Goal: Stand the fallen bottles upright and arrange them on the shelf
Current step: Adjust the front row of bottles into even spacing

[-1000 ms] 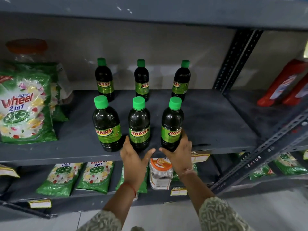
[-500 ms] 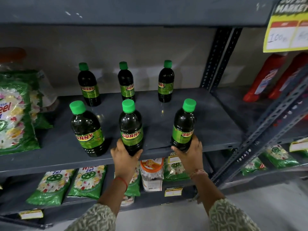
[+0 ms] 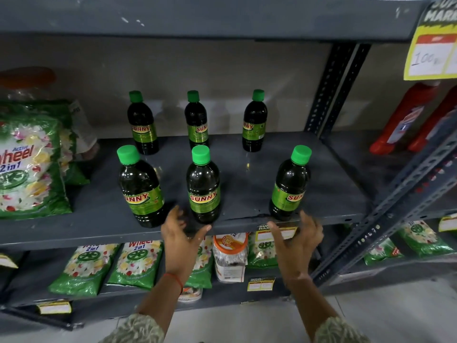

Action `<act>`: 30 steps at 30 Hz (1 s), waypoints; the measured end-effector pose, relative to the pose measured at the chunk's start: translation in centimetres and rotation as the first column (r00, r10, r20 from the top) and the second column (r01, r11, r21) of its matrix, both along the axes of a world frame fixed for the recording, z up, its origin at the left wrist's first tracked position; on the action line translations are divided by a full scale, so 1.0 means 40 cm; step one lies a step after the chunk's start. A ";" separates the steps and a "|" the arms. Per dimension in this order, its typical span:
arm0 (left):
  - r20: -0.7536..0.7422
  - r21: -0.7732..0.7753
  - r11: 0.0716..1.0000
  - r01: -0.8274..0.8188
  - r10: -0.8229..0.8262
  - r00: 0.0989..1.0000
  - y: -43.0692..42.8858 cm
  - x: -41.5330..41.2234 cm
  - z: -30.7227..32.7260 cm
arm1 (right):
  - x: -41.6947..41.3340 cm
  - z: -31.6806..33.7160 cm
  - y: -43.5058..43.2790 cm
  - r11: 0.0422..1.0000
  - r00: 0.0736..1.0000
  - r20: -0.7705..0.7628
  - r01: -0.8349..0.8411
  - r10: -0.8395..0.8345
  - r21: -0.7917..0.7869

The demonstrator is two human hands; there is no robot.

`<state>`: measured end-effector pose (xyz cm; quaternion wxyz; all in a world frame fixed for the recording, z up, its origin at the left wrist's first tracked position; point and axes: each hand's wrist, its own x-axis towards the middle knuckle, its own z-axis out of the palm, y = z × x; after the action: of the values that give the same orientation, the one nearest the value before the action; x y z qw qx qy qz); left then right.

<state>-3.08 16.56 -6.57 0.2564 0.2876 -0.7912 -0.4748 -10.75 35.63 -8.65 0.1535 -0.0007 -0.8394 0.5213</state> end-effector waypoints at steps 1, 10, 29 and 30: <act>-0.045 -0.020 0.998 -0.067 0.066 0.997 -0.004 0.025 0.001 | 0.040 -0.006 -0.023 0.999 0.998 -0.064 -0.015 0.017 0.031; 0.086 -0.071 0.978 -0.197 0.202 0.975 -0.193 0.022 0.005 | -0.010 0.067 -0.264 0.820 0.789 0.229 -0.561 0.570 -0.109; 0.133 -0.110 0.984 -0.142 0.156 0.979 -0.306 0.089 0.002 | -0.005 0.060 -0.314 0.831 0.826 0.265 -0.542 0.498 0.126; 0.132 -0.108 0.984 -0.139 0.153 0.979 -0.309 0.089 0.002 | -0.006 0.060 -0.313 0.833 0.826 0.271 -0.539 0.494 0.127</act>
<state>0.49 4.20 -6.49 0.2483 0.3646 -0.8063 -0.3941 -11.00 23.12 -6.23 -0.0916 0.1831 -0.8674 0.4536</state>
